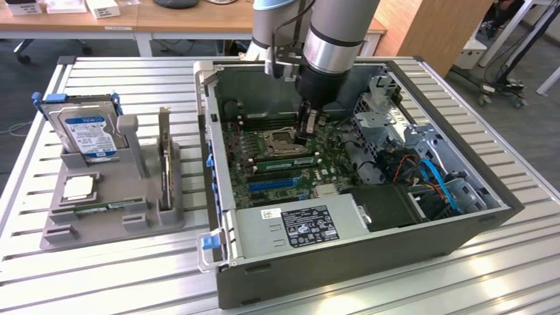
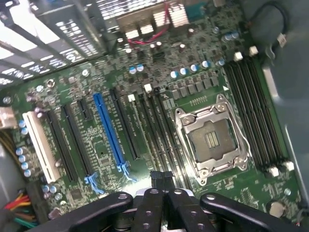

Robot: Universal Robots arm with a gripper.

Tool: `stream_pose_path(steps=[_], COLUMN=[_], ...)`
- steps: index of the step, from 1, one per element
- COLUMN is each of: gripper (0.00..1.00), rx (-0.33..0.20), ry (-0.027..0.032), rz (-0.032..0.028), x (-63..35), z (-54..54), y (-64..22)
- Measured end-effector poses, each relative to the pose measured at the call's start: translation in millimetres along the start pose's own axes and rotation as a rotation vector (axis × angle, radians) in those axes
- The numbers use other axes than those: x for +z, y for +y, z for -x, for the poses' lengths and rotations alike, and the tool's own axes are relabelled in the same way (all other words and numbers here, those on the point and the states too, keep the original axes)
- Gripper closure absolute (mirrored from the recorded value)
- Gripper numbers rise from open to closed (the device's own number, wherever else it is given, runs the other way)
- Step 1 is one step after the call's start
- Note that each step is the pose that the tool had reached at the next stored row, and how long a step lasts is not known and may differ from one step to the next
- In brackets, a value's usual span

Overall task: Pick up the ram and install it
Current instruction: 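Press down the ram until it locks into place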

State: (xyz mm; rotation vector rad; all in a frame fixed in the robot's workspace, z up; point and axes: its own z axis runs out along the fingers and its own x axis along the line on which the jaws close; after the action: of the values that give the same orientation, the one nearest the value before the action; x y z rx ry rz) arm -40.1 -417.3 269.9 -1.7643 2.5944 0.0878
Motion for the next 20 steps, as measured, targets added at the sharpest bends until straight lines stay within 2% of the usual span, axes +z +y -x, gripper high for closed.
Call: stream_pose_path(steps=[20], gripper=[0.9], rx=[0.321], ry=[-0.0143], rz=[-0.0109], x=[0.6], z=[-0.1], y=[0.1])
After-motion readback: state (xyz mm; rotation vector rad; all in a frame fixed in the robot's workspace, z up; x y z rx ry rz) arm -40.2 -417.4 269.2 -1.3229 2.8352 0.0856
